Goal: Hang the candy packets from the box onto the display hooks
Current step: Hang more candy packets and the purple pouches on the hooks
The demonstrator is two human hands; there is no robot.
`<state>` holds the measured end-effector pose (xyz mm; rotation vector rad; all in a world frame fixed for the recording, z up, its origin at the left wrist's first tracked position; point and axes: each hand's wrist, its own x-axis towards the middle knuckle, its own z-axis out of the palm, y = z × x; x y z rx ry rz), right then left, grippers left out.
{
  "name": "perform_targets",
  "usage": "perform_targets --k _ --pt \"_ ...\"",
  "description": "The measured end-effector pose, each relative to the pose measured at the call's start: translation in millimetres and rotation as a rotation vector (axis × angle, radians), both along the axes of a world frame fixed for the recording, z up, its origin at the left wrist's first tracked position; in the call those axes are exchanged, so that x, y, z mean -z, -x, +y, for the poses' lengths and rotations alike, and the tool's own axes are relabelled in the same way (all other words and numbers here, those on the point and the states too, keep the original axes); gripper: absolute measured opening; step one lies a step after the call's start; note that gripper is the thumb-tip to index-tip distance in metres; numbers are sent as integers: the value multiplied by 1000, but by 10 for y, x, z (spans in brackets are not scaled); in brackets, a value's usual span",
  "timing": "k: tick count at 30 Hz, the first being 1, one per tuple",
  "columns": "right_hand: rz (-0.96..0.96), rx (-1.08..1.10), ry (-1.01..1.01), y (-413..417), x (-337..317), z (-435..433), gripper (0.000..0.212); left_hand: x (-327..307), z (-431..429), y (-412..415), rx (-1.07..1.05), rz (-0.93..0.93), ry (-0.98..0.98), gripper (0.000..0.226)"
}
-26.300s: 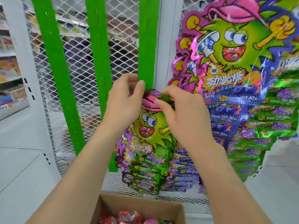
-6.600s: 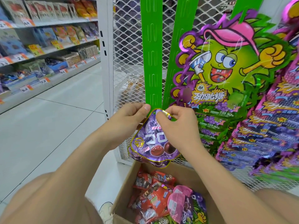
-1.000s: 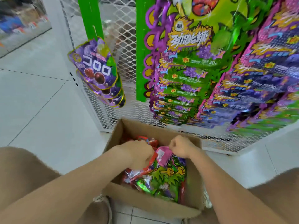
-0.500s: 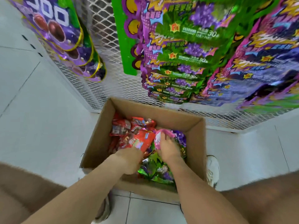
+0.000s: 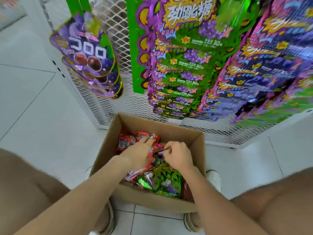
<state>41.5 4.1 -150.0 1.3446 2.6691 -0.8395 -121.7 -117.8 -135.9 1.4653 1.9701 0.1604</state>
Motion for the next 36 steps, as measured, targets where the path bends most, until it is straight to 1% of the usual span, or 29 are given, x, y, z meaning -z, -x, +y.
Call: perform_targets --k 1,2,3,5,6,7,8,10,11,12,13,14,15,16,17,18,19,21,23,25,27,30,32,34,36 --pt "61 -29 32 70 -168 -2 28 -89 9 15 -15 -8 -46 82" --pt "126 -71 54 141 -345 -5 26 -199 20 36 -33 -20 -90 83" --pt "188 -112 69 211 -502 -9 22 -328 30 61 -53 -38 -121 77" --pt "288 -170 120 335 -814 -24 14 -697 21 124 -68 -43 -152 51" --pt "327 -181 155 381 -966 -41 14 -891 6 165 -69 -32 -166 41" --pt "363 -196 175 412 -1113 -61 15 -1081 -21 214 -70 -24 -182 36" --pt "392 -217 183 433 -1233 -76 21 -1244 -63 286 -76 -11 -190 40" --pt "400 -238 193 437 -1442 -92 41 -1578 -176 396 -160 -21 -184 59" --pt "404 -234 213 430 -1516 -92 49 -1716 -236 444 -239 -98 -199 60" --pt "427 -231 255 427 -1580 -81 50 -1838 -287 473 -337 -224 -238 50" --pt "463 -225 320 425 -1642 -66 41 -1951 -335 489 -449 -365 -266 38" --pt "509 -206 395 429 -1710 -60 25 -2049 -368 497 -558 -500 -299 34" --pt "572 -181 478 434 -1811 -74 10 -2140 -395 513 -646 -601 -346 36" --pt "663 -153 513 460 -1909 -77 11 -2219 -422 537 -712 -665 -392 37" --pt "754 -139 494 493 -2023 -71 18 -2298 -455 563 -744 -691 -419 37" --pt "811 -144 418 529 -2143 -69 23 -2371 -491 595 -742 -696 -420 37" --pt "837 -165 328 553 -2277 -73 27 -2439 -527 619 -698 -683 -399 37" --pt "831 -236 214 611 -2477 -62 33 -2540 -572 641 -560 -650 -399 35" --pt "774 -317 183 639 -2610 -56 40 -2594 -571 629 -499 -659 -518 35" --pt "757 -359 178 679 -2697 -50 48 -2654 -555 604 -519 -686 -644 27" --pt "807 -324 175 732 -2790 -70 48 -2675 -532 605 -546 -695 -703 15" --pt "981 -194 229 835 -2823 -105 32 -2630 -473 640 -707 -698 -799 12" --pt "1035 -119 292 907 -2792 -138 23 -2628 -413 656 -817 -668 -875 11" --pt "1052 -70 260 995 -2750 -173 25 -2656 -335 689 -859 -564 -944 10" --pt "1062 -47 163 1096 -2717 -189 28 -2669 -244 782 -880 -349 -1049 13"
